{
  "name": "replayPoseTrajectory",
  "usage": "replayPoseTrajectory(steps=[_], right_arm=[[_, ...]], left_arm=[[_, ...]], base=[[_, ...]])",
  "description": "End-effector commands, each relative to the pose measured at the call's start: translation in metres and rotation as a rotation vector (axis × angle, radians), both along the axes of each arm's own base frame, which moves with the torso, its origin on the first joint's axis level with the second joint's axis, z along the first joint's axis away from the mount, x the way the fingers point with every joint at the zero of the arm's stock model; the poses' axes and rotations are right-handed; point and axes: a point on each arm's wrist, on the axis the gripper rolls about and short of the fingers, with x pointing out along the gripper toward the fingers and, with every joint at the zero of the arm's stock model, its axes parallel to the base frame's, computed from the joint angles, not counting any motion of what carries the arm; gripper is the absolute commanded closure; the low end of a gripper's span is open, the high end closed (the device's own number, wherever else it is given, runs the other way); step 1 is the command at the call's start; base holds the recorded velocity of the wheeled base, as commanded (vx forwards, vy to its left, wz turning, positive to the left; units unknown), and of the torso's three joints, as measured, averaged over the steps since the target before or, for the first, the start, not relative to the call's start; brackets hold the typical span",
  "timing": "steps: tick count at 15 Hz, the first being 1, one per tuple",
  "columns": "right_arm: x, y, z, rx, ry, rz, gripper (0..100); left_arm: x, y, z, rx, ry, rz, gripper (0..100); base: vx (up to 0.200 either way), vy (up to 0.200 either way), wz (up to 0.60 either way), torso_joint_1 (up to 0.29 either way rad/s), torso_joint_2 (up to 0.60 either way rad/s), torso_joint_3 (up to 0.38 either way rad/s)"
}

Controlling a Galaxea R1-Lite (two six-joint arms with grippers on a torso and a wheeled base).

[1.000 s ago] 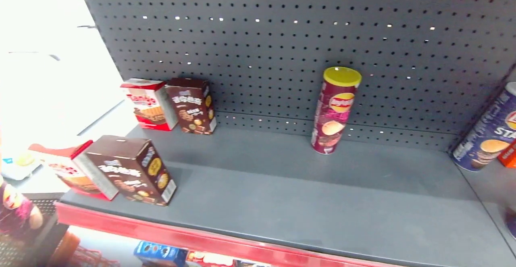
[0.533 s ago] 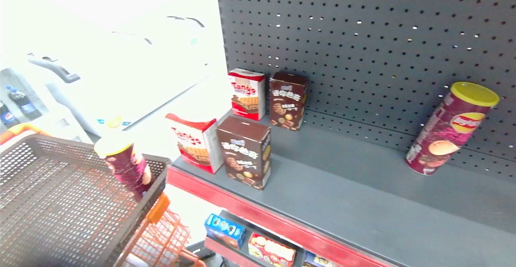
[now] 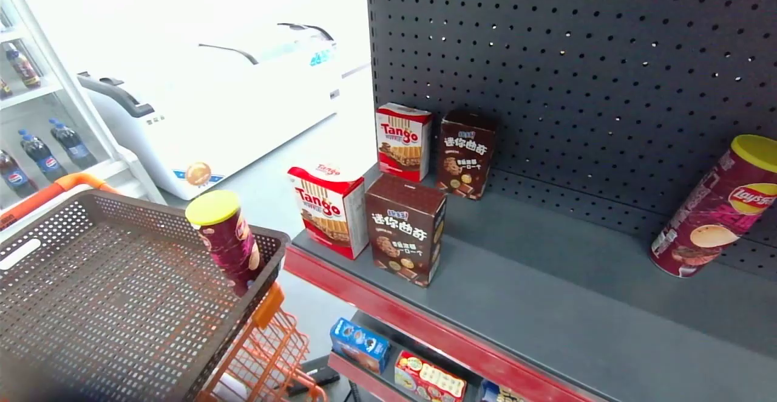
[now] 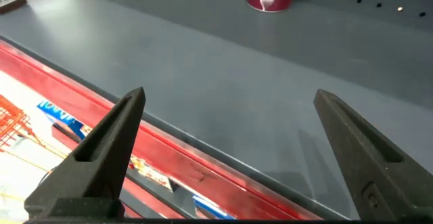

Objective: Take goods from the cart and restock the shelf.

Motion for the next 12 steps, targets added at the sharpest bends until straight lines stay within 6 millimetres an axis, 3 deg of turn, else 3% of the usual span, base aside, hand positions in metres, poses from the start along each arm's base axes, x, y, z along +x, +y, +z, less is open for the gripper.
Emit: replayPoseTrajectory(steps=[1, 4, 5, 7, 10, 12], right_arm=[[0.000, 0.000, 0.000, 0.000, 0.000, 0.000, 0], [0.000, 0.000, 0.000, 0.000, 0.002, 0.000, 0], [0.000, 0.000, 0.000, 0.000, 0.000, 0.000, 0], [0.000, 0.000, 0.000, 0.000, 0.000, 0.000, 0], [0.000, 0.000, 0.000, 0.000, 0.000, 0.000, 0], [0.000, 0.000, 0.000, 0.000, 0.000, 0.000, 0]], left_arm=[[0.000, 0.000, 0.000, 0.003, 0.002, -0.001, 0], [-0.002, 0.000, 0.009, 0.009, -0.031, 0.013, 0], [-0.010, 0.000, 0.040, 0.010, -0.075, 0.015, 0], [-0.005, 0.000, 0.063, 0.011, -0.008, 0.010, 0], [0.025, 0.001, 0.088, 0.017, 0.114, 0.035, 0], [0.058, 0.002, 0.097, 0.017, 0.190, 0.060, 0]], base=[[0.000, 0.000, 0.00, 0.000, 0.00, 0.000], [0.000, 0.000, 0.00, 0.000, 0.00, 0.000], [0.000, 0.000, 0.00, 0.000, 0.00, 0.000], [0.000, 0.000, 0.00, 0.000, 0.00, 0.000], [0.000, 0.000, 0.00, 0.000, 0.00, 0.000], [0.000, 0.000, 0.00, 0.000, 0.00, 0.000]])
